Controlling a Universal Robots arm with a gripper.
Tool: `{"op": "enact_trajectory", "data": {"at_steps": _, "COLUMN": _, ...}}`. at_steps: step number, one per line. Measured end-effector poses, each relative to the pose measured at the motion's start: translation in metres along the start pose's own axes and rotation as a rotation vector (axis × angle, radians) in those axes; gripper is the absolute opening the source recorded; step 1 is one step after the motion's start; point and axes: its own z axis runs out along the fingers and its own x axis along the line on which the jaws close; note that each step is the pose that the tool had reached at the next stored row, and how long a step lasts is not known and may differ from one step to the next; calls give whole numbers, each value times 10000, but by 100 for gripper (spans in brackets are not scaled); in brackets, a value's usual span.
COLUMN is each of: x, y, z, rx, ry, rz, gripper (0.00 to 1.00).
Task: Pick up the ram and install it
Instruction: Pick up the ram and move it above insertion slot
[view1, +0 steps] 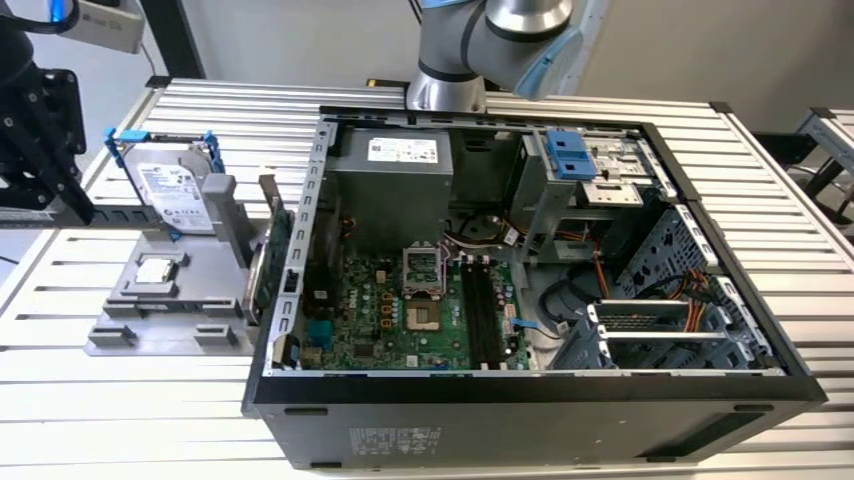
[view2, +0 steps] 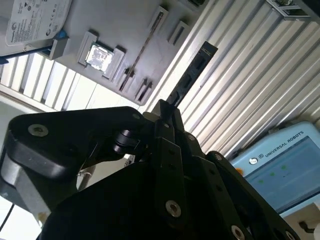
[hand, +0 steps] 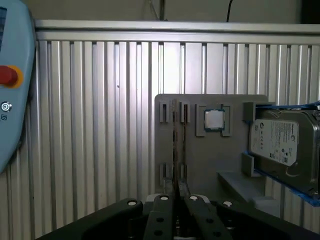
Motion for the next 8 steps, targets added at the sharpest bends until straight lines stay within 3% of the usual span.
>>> {"op": "enact_trajectory", "data": {"at_steps": 8, "x": -1, "y": 0, "z": -3, "rx": 0, "ry": 21, "rz": 0, "gripper": 0}}
